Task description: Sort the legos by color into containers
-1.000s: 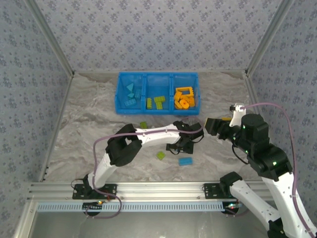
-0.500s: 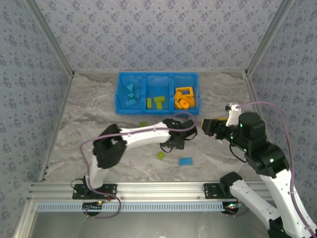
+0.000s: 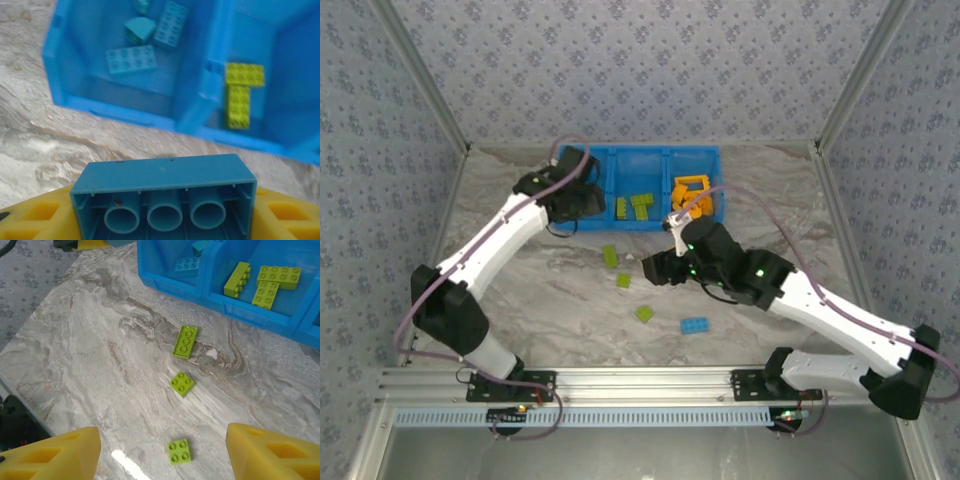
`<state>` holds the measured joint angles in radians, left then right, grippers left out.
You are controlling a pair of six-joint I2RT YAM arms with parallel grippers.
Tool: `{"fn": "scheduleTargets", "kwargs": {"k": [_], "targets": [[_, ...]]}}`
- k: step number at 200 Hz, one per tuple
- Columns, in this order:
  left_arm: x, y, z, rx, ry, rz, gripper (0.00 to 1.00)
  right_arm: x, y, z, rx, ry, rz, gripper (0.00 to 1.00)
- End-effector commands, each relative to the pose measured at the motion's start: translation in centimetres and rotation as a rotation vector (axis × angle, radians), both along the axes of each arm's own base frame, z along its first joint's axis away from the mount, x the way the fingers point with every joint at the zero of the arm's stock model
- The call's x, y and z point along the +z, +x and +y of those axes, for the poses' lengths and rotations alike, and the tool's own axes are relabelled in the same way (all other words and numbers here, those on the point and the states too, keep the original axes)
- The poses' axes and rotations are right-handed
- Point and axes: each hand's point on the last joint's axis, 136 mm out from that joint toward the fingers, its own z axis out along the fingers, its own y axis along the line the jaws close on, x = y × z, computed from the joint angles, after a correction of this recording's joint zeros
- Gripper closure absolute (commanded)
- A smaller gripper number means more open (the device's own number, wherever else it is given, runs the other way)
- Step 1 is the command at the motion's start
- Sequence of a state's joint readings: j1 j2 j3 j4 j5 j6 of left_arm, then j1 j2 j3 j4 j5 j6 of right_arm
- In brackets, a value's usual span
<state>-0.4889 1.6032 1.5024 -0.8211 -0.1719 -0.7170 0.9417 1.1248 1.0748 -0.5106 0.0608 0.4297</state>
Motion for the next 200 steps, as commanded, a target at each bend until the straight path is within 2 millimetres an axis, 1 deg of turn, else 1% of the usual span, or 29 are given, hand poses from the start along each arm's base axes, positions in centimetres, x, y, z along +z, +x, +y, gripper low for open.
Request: {"fn": "scheduleTargets", "kwargs": {"k": [1, 15, 32, 56, 69, 100, 122, 141, 168, 200], "targets": [[-0.3, 3.2, 0.7, 0.03, -0.151, 0.026, 0.47, 3.1, 1.8, 1.6, -0.044, 0.087, -0.067, 0.31], [-0.6, 5.0, 1.2, 0.123, -0.243, 0.045, 0.47, 2.8, 2.1, 2.2, -0.044, 0.078, -0.06, 0.31], [-1.0, 6.8, 0.6, 0.202, -0.323, 0.065, 0.47, 2.7, 2.5, 2.6, -0.048, 0.075, -0.058, 0.31], [-2.3, 8.4, -0.2, 0.345, -0.406, 0.135, 0.48, 2.6, 2.7, 2.4, -0.062, 0.068, -0.057, 0.31], [-2.5, 9.0, -0.6, 0.41, -0.422, 0.153, 0.48, 2.7, 2.7, 2.2, -0.071, 0.067, -0.057, 0.31], [-3.7, 8.8, -0.4, 0.595, -0.386, 0.186, 0.49, 2.4, 3.3, 1.7, -0.103, 0.066, -0.049, 0.31], [-4.8, 9.0, -0.9, 0.65, -0.372, 0.206, 0.5, 2.7, 3.9, 1.6, -0.112, 0.079, -0.055, 0.31], [-6.2, 8.6, -0.8, 0.72, -0.343, 0.235, 0.53, 3.1, 4.3, 1.5, -0.117, 0.086, -0.06, 0.31], [-8.5, 8.7, -1.4, 0.788, -0.391, 0.277, 0.54, 3.5, 4.3, 1.6, -0.109, 0.093, -0.065, 0.31], [-9.5, 8.9, -1.7, 0.852, -0.427, 0.3, 0.53, 3.3, 4.2, 1.5, -0.109, 0.09, -0.061, 0.31]]}}
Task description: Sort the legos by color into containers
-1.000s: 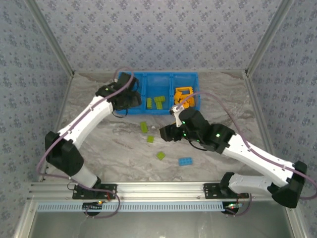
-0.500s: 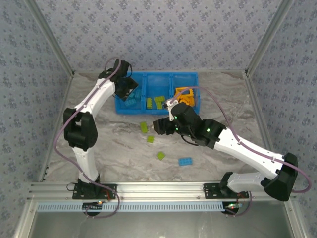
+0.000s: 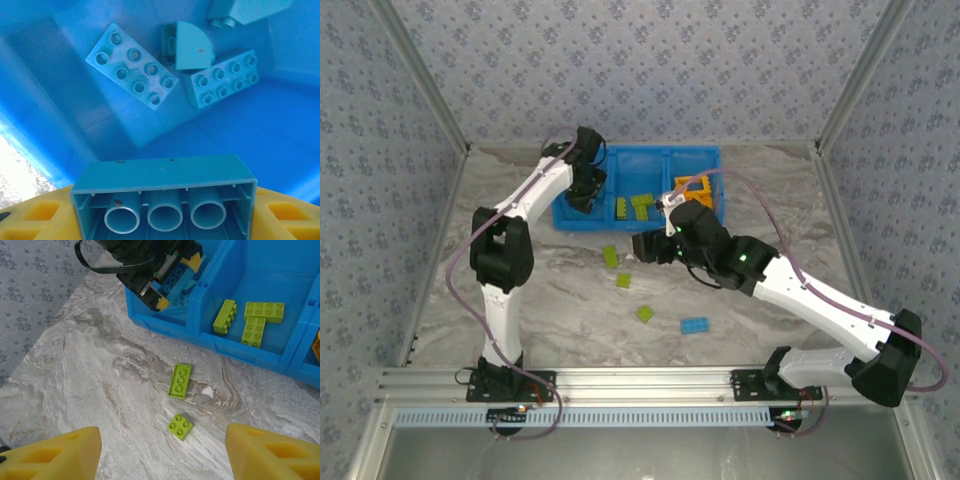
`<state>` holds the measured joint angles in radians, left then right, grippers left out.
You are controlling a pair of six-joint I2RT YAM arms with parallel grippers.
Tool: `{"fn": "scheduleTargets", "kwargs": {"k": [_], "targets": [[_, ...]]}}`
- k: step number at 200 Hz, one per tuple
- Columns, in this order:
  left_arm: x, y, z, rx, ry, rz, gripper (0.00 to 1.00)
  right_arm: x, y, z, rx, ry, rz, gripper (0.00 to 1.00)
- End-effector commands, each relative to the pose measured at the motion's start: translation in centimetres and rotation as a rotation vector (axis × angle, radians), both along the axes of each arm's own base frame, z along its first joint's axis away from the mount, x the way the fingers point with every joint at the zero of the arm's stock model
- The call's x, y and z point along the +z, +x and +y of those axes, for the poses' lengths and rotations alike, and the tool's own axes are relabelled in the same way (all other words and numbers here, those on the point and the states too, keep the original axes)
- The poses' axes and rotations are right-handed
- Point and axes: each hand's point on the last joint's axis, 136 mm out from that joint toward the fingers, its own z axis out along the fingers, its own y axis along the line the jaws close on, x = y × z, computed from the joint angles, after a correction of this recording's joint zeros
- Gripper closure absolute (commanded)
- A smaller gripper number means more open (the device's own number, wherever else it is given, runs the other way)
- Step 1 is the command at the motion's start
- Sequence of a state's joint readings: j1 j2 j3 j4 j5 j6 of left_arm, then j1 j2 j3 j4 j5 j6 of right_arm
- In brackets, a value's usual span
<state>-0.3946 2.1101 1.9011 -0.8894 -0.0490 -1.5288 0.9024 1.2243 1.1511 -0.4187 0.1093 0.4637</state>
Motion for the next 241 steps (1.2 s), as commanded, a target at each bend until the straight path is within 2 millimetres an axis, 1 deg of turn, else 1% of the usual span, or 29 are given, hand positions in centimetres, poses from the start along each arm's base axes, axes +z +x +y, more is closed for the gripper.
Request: {"fn": "scheduleTargets", "kwargs": {"k": [1, 20, 32, 55, 102, 125, 139, 159, 195, 211, 224, 241], "targets": [[-0.9, -0.2, 0.2, 0.094, -0.032, 0.034, 0.53, 1.4, 0.4, 0.1, -0.011, 0.032, -0.018, 0.31], [-1.8, -0.4, 0.1, 0.122, -0.051, 0.073, 0.53, 1.4, 0.4, 0.0, -0.014, 0.033, -0.021, 0.31], [-2.6, -0.9, 0.3, 0.144, -0.057, 0.108, 0.52, 1.3, 0.3, 0.0, -0.012, 0.032, -0.02, 0.31], [-3.9, -0.7, -0.1, 0.156, -0.091, 0.128, 0.52, 1.3, 0.4, -0.1, -0.012, 0.034, -0.019, 0.31], [-4.6, 0.2, -0.7, 0.154, -0.11, 0.116, 0.52, 1.0, 0.3, 0.0, -0.008, 0.035, -0.013, 0.31], [-4.7, 0.3, -0.7, 0.14, -0.109, 0.117, 0.45, 0.6, 0.2, 0.2, 0.001, 0.037, -0.006, 0.31], [-4.7, 0.2, -0.7, 0.134, -0.108, 0.117, 0.34, 0.4, 0.2, 0.2, 0.005, 0.038, -0.001, 0.31], [-4.2, 0.3, -0.6, 0.125, -0.112, 0.099, 0.25, -0.1, 0.0, 0.3, 0.012, 0.029, 0.009, 0.3], [-2.5, 0.8, -0.6, 0.096, -0.12, 0.049, 0.19, -1.0, -0.1, 0.2, 0.011, 0.018, 0.029, 0.3], [-1.6, 0.7, -0.5, 0.086, -0.118, 0.033, 0.2, -1.3, -0.2, 0.1, 0.01, 0.014, 0.034, 0.3], [-0.4, 0.6, -0.1, 0.084, -0.105, 0.005, 0.25, -1.5, -0.2, 0.0, 0.006, 0.008, 0.035, 0.3], [2.5, 0.5, 0.2, 0.069, -0.082, -0.074, 0.28, -2.0, -0.1, -0.2, 0.002, -0.005, 0.034, 0.3]]}}
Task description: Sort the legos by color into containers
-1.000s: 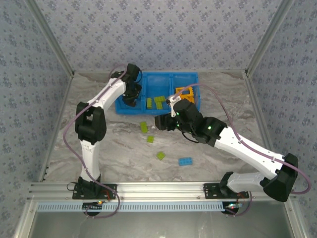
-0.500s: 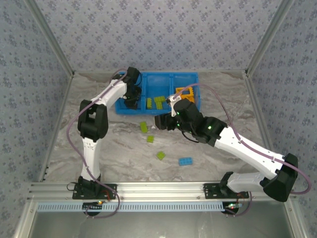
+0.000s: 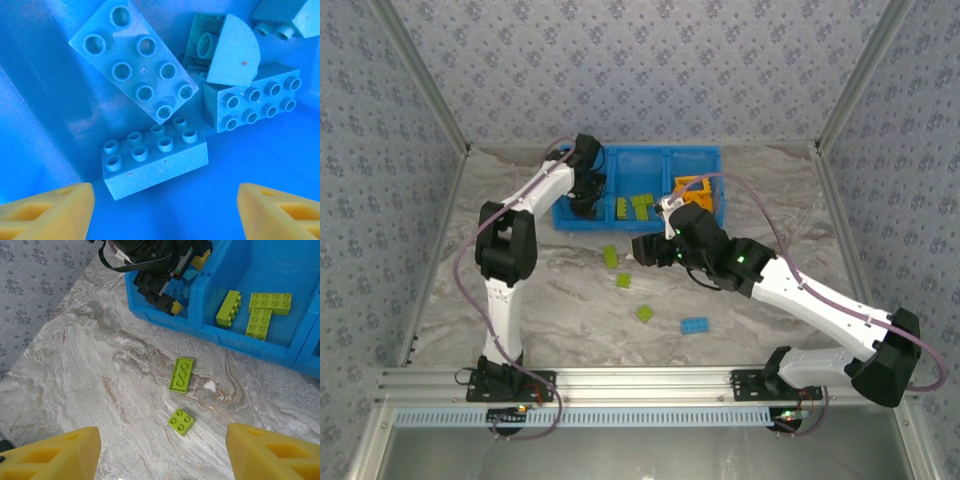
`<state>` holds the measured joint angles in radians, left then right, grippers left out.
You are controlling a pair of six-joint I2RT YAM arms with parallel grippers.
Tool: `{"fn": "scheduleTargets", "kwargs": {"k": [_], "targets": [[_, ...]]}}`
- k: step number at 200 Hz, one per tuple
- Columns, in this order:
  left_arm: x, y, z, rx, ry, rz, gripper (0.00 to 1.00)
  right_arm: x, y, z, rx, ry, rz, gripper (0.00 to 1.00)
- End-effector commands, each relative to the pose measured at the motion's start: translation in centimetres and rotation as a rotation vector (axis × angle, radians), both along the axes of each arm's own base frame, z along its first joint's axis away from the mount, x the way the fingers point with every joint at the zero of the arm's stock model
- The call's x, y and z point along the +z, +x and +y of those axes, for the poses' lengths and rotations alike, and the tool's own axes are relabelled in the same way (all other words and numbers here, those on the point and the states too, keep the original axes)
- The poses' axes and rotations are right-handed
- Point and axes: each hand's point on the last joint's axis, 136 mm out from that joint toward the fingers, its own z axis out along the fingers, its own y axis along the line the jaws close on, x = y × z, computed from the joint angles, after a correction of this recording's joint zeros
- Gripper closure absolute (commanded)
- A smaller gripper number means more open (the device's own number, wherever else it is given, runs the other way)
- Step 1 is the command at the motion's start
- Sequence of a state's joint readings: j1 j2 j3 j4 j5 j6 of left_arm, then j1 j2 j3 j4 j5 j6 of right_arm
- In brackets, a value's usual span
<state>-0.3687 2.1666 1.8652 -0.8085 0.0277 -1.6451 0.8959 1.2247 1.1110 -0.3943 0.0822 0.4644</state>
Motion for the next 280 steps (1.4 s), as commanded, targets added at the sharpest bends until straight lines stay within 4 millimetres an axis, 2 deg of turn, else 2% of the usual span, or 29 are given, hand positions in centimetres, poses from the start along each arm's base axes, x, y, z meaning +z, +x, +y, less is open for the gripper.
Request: {"fn": "scheduleTargets", "kwargs": {"k": [1, 23, 50, 69, 96, 113, 136, 149, 160, 166, 169, 177, 185, 213, 245, 265, 280], "targets": [[5.9, -0.4, 0.6, -0.031, 0.028, -0.132, 0.29, -0.7, 0.1, -0.3, -0.014, -0.003, 0.012, 0.3], [10.2, -1.2, 0.6, -0.068, 0.071, -0.237, 0.33, -1.8, 0.1, -0.4, -0.004, -0.035, 0.012, 0.31], [15.3, -4.3, 0.3, -0.179, 0.147, -0.364, 0.35, -4.4, -0.5, -0.9, 0.022, -0.108, 0.046, 0.32], [18.4, -7.7, -0.2, -0.339, 0.233, -0.491, 0.35, -6.9, -1.6, -0.6, 0.066, -0.168, 0.088, 0.32], [21.5, -14.2, -1.6, -0.66, 0.384, -0.737, 0.36, -10.9, -3.5, 1.8, 0.183, -0.248, 0.141, 0.3], [21.6, -18.8, -2.0, -0.834, 0.405, -0.857, 0.37, -13.2, -3.8, 2.8, 0.24, -0.315, 0.155, 0.29], [19.3, -24.3, -1.3, -1.021, 0.399, -0.884, 0.37, -16.4, -3.3, 3.3, 0.307, -0.406, 0.188, 0.27], [17.7, -26.5, -0.3, -1.058, 0.383, -0.865, 0.36, -18.1, -2.4, 3.2, 0.306, -0.479, 0.215, 0.27], [16.3, -27.7, 0.7, -1.053, 0.365, -0.845, 0.36, -18.7, -1.3, 3.9, 0.309, -0.494, 0.245, 0.27], [15.9, -28.2, 1.3, -1.04, 0.354, -0.845, 0.36, -19.2, -1.0, 4.3, 0.311, -0.499, 0.254, 0.27], [15.7, -28.4, 1.5, -1.034, 0.348, -0.845, 0.36, -18.4, -0.4, 5.2, 0.307, -0.48, 0.236, 0.27], [15.6, -28.8, 1.9, -1.02, 0.333, -0.862, 0.37, -18.2, 0.6, 5.9, 0.273, -0.47, 0.232, 0.27], [15.7, -29.1, 2.2, -1.01, 0.324, -0.882, 0.37, -18.8, 1.5, 6.4, 0.231, -0.469, 0.246, 0.26], [16.7, -29.8, 2.4, -1.032, 0.32, -0.969, 0.4, -20.5, 4.2, 7.8, 0.095, -0.473, 0.27, 0.26], [18.5, -30.8, 3.0, -1.067, 0.328, -1.068, 0.4, -21.5, 6.6, 9.7, 0.042, -0.459, 0.276, 0.27], [19.8, -31.1, 4.5, -1.042, 0.375, -1.106, 0.38, -22.0, 7.8, 10.1, 0.009, -0.48, 0.261, 0.29], [20.7, -31.2, 5.4, -1.022, 0.401, -1.124, 0.38, -22.8, 8.5, 9.6, -0.03, -0.516, 0.266, 0.33]]}}
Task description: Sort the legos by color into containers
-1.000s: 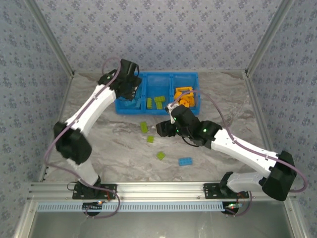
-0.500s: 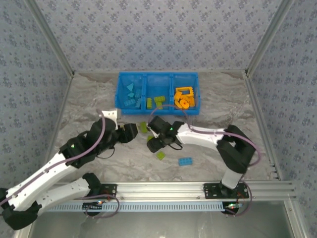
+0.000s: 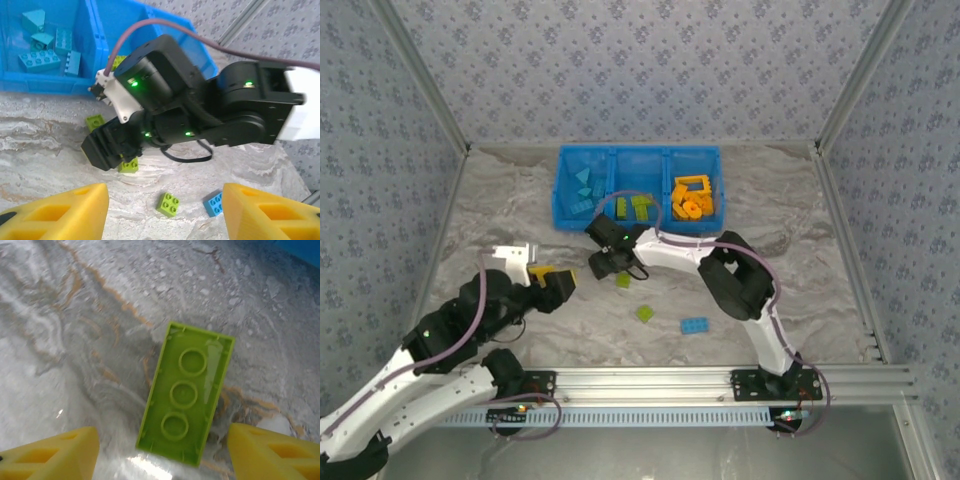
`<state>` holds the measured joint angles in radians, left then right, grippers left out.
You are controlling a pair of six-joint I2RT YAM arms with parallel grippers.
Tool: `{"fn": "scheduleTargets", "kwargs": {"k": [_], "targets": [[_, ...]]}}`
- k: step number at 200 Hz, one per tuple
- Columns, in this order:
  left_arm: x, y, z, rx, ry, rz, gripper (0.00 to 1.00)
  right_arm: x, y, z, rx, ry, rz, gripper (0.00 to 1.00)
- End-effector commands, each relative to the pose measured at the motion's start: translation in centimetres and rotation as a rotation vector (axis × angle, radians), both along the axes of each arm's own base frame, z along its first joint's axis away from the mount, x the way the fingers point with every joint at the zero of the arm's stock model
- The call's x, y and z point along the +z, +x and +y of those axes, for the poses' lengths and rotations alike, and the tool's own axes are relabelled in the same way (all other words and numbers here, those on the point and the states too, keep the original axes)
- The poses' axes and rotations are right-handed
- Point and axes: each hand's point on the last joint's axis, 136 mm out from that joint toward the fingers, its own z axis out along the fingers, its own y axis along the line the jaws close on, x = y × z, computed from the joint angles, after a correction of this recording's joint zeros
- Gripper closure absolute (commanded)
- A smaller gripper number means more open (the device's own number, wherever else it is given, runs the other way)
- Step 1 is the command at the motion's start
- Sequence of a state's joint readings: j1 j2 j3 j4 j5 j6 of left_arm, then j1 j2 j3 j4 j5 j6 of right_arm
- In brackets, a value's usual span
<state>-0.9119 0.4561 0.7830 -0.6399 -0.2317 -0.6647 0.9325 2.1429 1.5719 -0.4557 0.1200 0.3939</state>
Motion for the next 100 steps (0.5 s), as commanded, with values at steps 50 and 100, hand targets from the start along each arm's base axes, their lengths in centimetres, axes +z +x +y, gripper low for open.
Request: {"fn": "scheduleTargets", "kwargs": {"k": [50, 100], "targets": [[2.9, -0.4, 1.5, 0.013, 0.025, -0.078, 0.38, -2.0, 2.1, -1.5, -0.108, -0.099, -0.032, 0.52], [3.8, 0.1, 0.3, -0.013, 0.017, -0.087, 0.39, 1.0, 1.2, -1.8, -0.106, -0.065, -0.088, 0.66]]}}
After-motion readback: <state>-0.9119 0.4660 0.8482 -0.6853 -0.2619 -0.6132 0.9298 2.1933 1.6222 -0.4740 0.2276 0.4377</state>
